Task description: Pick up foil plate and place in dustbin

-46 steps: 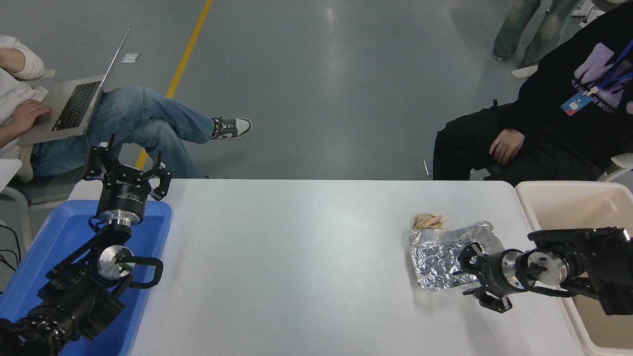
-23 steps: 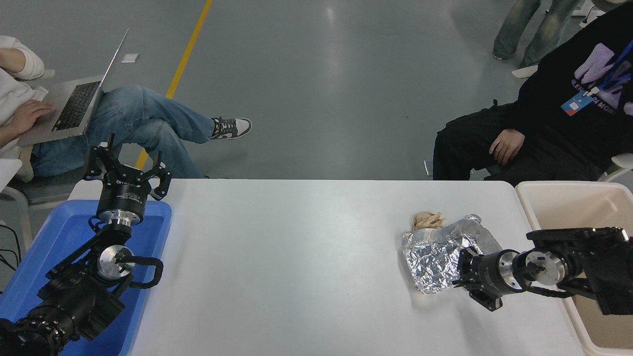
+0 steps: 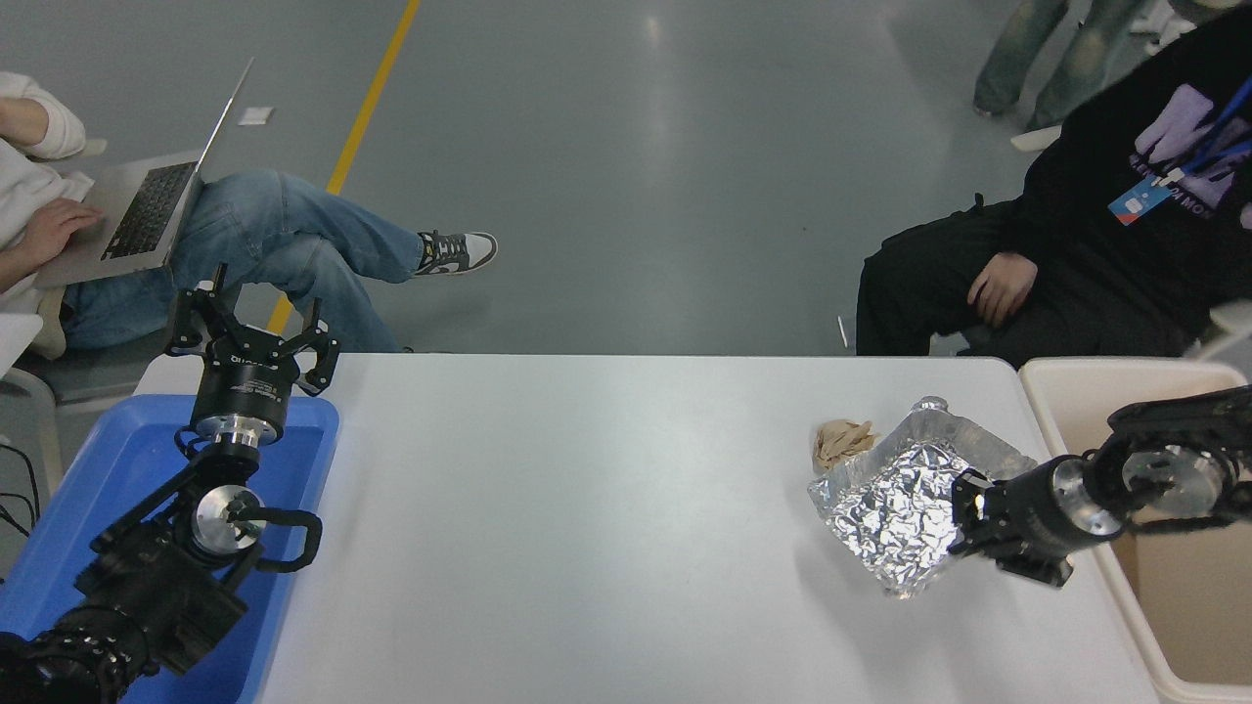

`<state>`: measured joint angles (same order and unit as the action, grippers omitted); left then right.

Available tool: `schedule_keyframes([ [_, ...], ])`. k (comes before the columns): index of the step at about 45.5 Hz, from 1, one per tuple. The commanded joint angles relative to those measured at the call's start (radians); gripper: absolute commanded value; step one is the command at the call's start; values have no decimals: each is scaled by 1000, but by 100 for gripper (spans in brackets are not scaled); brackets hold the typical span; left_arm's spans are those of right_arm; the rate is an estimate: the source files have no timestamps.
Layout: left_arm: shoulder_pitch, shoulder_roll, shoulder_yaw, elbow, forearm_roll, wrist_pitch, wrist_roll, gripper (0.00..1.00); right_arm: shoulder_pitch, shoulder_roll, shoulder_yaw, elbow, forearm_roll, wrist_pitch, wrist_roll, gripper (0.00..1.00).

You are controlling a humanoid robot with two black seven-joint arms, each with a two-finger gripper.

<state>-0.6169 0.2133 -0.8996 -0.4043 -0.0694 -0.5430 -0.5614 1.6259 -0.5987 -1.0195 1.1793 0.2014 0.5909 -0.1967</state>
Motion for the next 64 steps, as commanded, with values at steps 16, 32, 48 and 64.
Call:
schedule_keyframes([
  [16, 0, 0, 1, 1, 0, 0, 0, 99, 630, -13, -192, 131, -184, 195, -1, 0],
  [32, 0, 0, 1, 1, 0, 0, 0, 99, 735, 4, -194, 131, -200, 195, -1, 0],
  [48, 0, 0, 1, -1, -1, 0, 0, 99, 686, -122, -315, 45, -203, 195, -1, 0],
  [64, 0, 0, 1, 1, -1, 0, 0, 99, 292, -343, -202, -248, -197, 195, 5, 0],
])
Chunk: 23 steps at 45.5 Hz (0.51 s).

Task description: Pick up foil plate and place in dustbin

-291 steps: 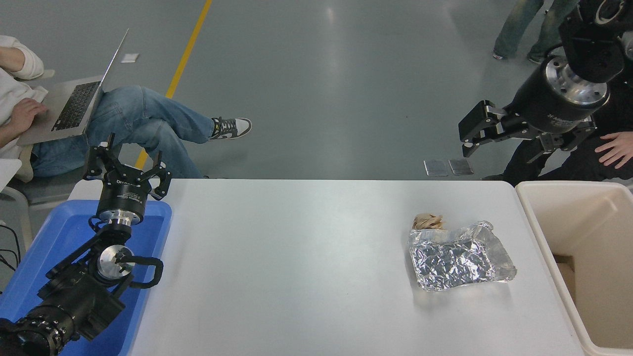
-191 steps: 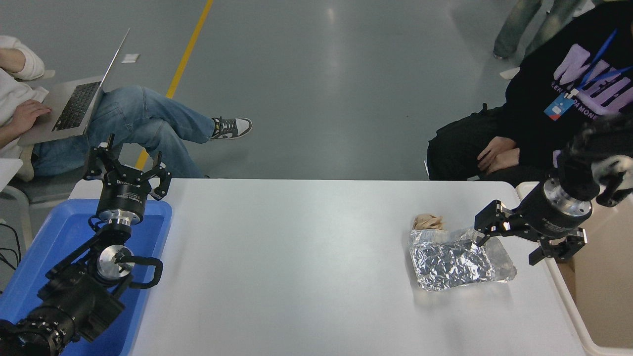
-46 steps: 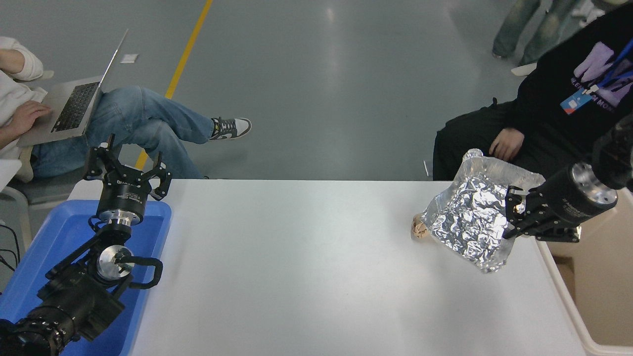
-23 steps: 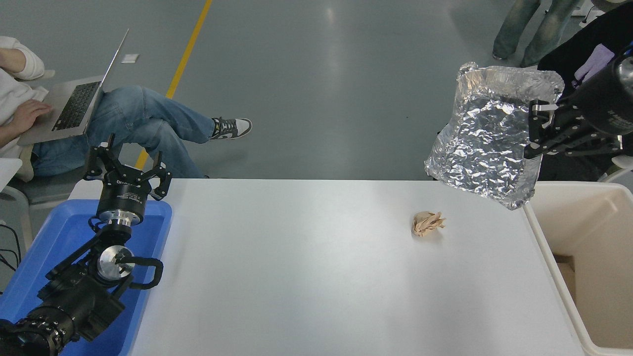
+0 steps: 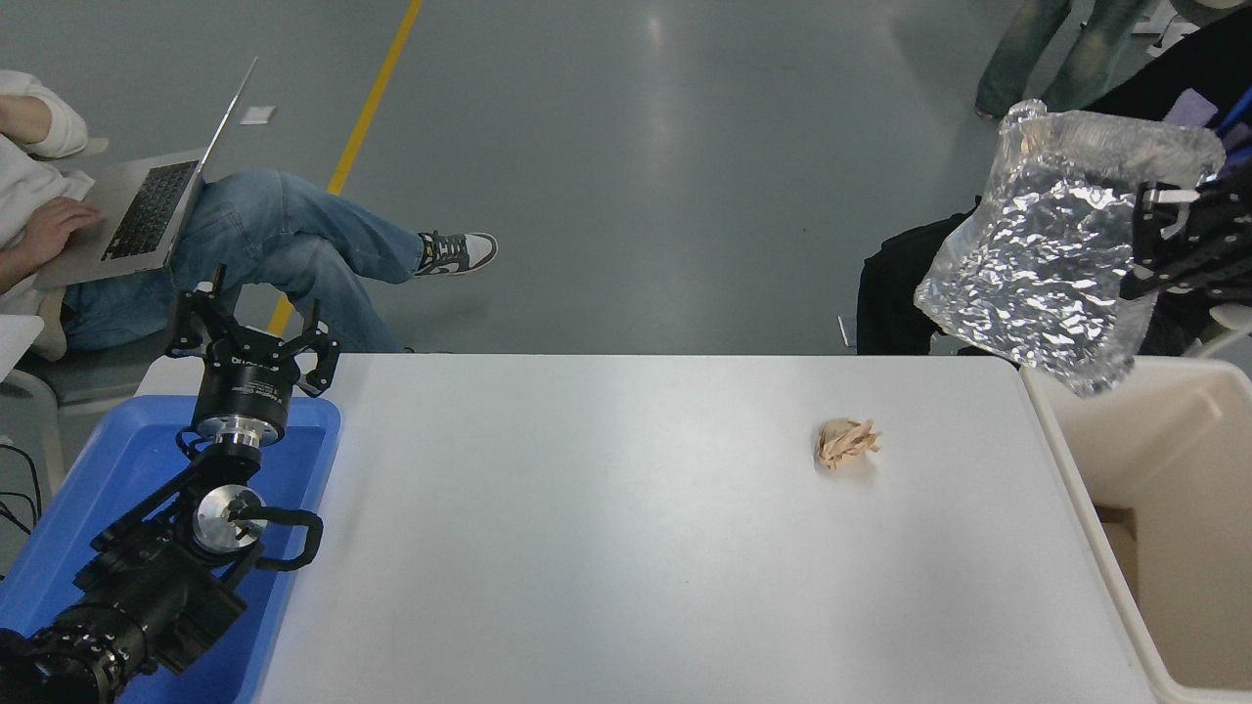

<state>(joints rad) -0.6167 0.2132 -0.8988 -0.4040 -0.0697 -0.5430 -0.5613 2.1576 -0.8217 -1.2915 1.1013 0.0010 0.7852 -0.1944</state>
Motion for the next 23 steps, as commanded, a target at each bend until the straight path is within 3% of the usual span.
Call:
schedule_keyframes([
  [1, 0, 0, 0, 1, -1, 0, 0, 99, -269, -123, 87, -184, 2, 0, 3, 0],
  [11, 0, 0, 0, -1, -1, 0, 0, 99, -586, -122, 274, -331, 0, -208, 3, 0],
  [23, 0, 0, -2, 1, -1, 0, 0, 99, -874, -37, 379, -442, 0, -478, 4, 0],
])
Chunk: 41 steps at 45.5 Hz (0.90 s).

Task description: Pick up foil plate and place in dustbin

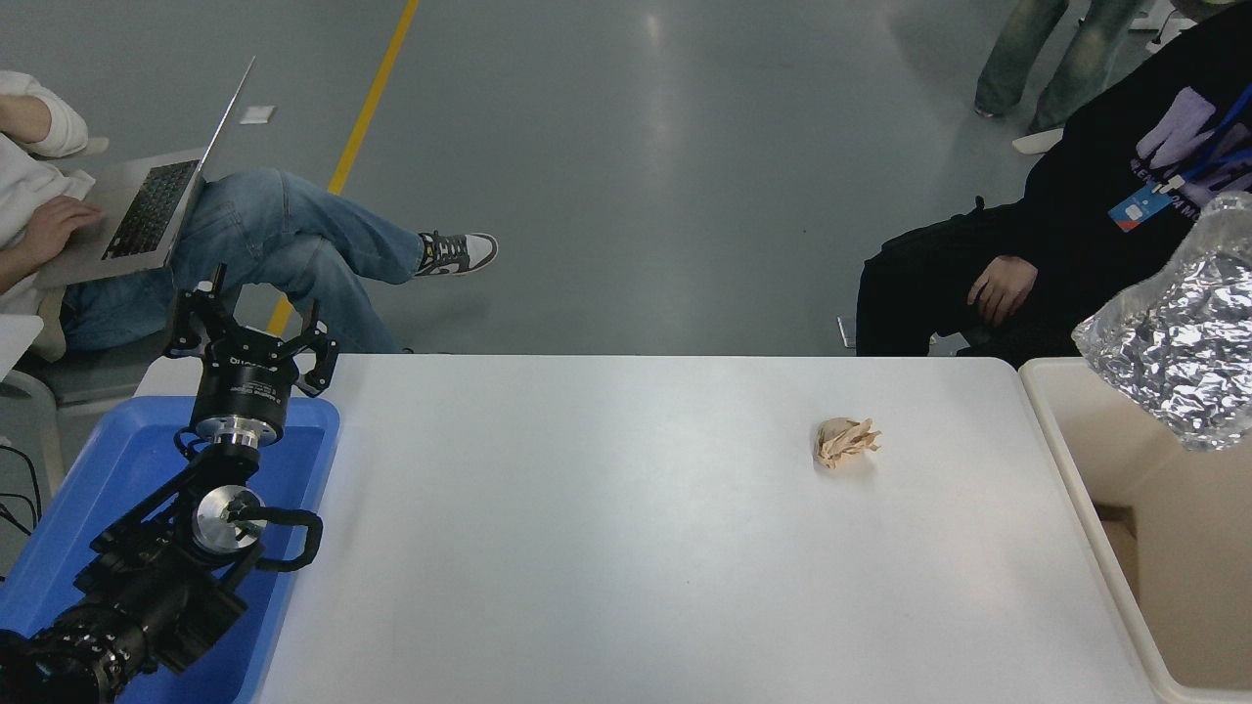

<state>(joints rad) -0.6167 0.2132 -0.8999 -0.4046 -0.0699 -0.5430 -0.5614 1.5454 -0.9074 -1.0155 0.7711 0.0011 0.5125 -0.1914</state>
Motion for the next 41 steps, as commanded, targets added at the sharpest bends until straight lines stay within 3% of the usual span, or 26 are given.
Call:
schedule_keyframes([
  [1, -1, 0, -1, 0, -1, 0, 0, 99, -277, 59, 104, -122, 2, -218, 1, 0],
  [15, -1, 0, -1, 0, 1, 0, 0, 99, -533, 209, 229, -331, 13, -353, 0, 0],
  [41, 0, 0, -1, 0, -1, 0, 0, 99, -821, 403, 301, -728, 5, -407, 1, 0],
])
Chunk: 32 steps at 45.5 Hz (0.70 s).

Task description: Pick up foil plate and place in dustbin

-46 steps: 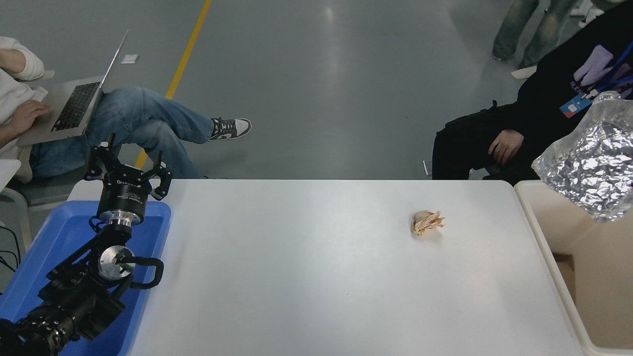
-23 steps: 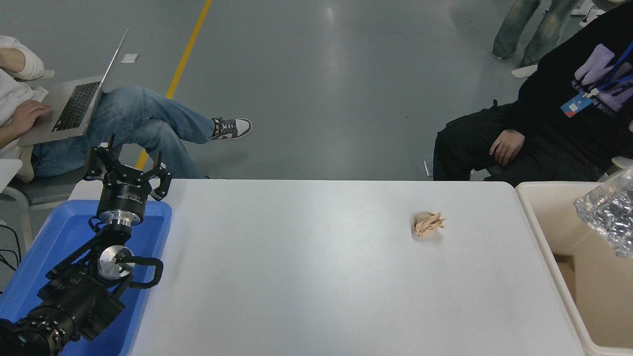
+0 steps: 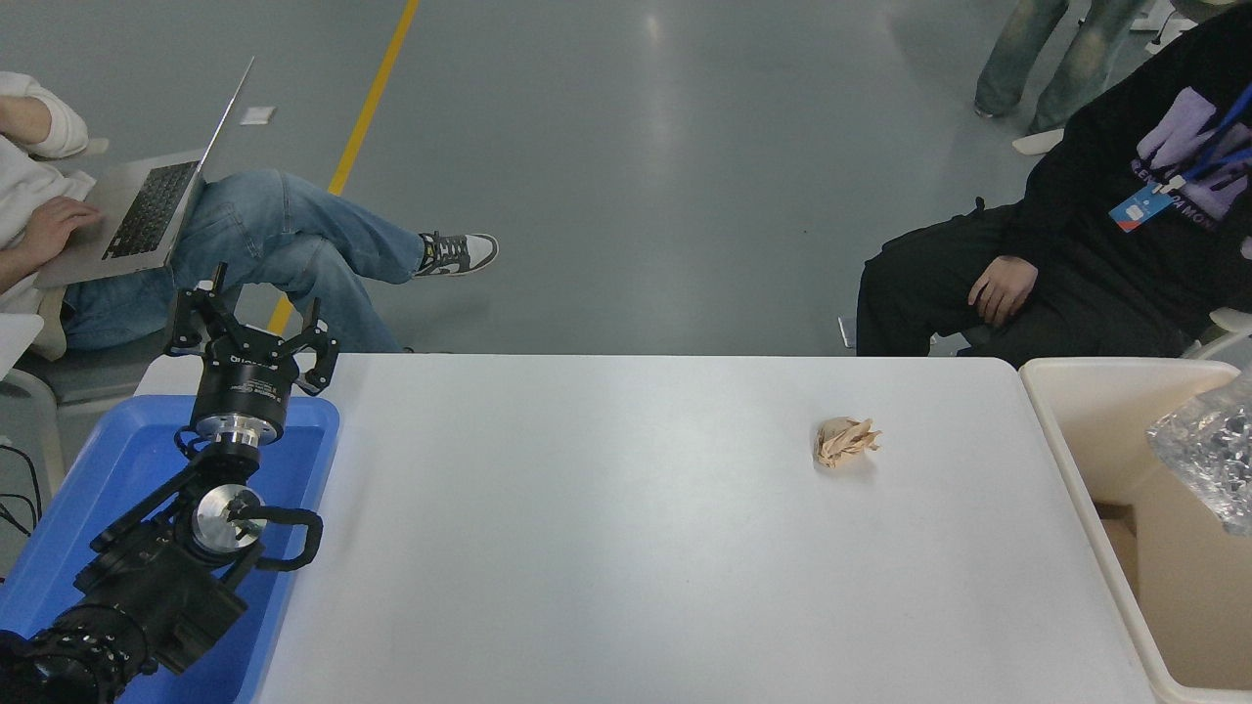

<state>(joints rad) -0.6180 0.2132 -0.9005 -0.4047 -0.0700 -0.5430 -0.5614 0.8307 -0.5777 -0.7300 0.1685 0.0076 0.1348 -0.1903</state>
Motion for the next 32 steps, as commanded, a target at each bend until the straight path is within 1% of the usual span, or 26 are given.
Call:
schedule_keyframes([
  [1, 0, 0, 0, 0, 1, 0, 0, 99, -107, 75, 15, -126, -1, -29, 0, 0],
  [18, 0, 0, 0, 0, -1, 0, 0, 99, -108, 75, 7, -116, -3, -37, -1, 0],
  [19, 0, 0, 0, 0, -1, 0, 0, 99, -108, 75, 7, -115, -5, -37, 0, 10],
  [20, 0, 0, 0, 0, 1, 0, 0, 99, -108, 75, 6, -113, -5, -38, 0, 24],
  [21, 0, 0, 0, 0, -1, 0, 0, 99, -107, 75, 6, -115, -6, -41, 0, 37],
  [23, 0, 0, 0, 0, -1, 0, 0, 99, -102, 70, 7, -116, -6, -52, 0, 51],
  [26, 0, 0, 0, 1, 1, 0, 0, 99, -101, 67, 7, -115, -5, -79, 0, 65],
  [30, 0, 0, 0, 0, -1, 0, 0, 99, -99, 65, 17, -110, 0, -109, -1, 80],
  [32, 0, 0, 0, 0, -1, 0, 0, 99, -96, 65, 20, -107, 0, -113, -1, 85],
])
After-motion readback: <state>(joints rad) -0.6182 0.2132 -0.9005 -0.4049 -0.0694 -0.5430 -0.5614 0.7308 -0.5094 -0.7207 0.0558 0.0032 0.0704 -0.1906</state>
